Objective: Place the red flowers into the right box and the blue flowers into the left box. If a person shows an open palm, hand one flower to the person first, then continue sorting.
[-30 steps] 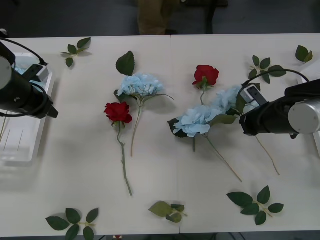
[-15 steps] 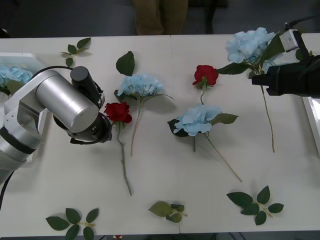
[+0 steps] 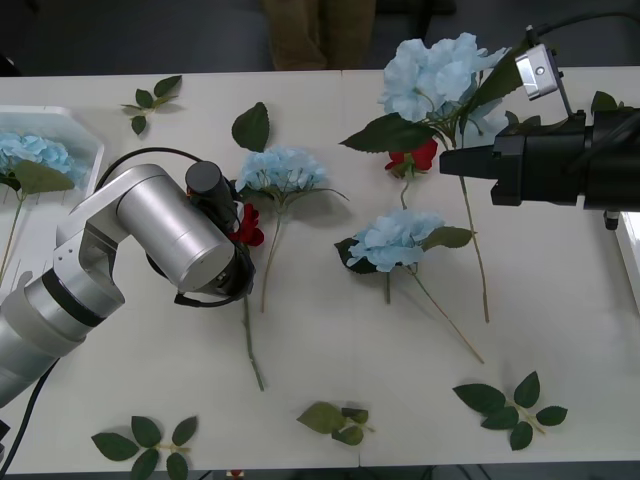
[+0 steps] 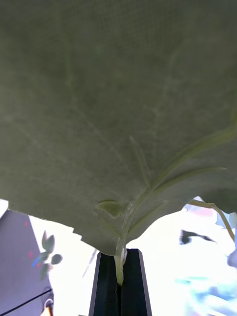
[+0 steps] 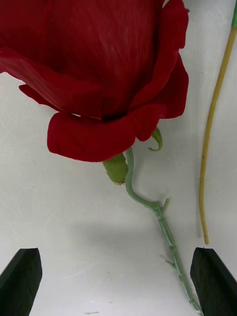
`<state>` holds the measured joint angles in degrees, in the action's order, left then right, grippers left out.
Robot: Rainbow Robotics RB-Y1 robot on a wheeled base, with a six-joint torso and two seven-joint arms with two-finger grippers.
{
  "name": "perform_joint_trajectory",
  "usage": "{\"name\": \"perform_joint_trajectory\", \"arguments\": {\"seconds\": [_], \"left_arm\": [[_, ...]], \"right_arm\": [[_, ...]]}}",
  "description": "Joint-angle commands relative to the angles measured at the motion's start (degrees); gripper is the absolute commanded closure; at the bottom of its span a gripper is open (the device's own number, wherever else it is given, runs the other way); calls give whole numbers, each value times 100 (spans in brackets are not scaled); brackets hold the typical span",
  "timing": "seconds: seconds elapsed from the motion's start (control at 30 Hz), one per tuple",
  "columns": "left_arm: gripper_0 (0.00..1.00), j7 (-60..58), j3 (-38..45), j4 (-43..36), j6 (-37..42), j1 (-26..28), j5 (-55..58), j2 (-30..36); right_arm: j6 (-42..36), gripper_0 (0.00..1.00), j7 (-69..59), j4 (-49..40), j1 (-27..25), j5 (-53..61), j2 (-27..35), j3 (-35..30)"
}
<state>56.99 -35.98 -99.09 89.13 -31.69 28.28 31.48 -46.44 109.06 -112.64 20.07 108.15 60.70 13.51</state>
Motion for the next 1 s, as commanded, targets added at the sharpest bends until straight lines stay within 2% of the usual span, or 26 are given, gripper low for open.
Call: {"name": "perform_joint_trajectory", "arguments": {"seconds": [0.03,0.17,0.27,0.43,0.6,0.8,1.0], "left_arm": [[13,-268,39,-251,105,-409,55,43],[13,541,821,-603,219,-549,1268,447],[13,1745,1682,-664,281,-470,2516,649],[13,3670,2719,-919,272,-136,3360,597],[13,4900,3334,-866,-53,31,4564,553],[13,6122,3378,-849,-827,259,5601,561],[13,6957,2728,-831,-2136,479,6295,561]], "right_arm": [[627,100,80,-690,199,233,363,416],[1207,100,97,-962,349,523,442,820],[1471,100,89,-944,551,681,267,1031],[1752,100,106,-742,700,391,-278,1172],[1840,100,89,-584,806,215,-586,1251],[1875,100,45,-549,806,224,-753,1251],[2025,100,45,-540,850,224,-981,1251]]}}
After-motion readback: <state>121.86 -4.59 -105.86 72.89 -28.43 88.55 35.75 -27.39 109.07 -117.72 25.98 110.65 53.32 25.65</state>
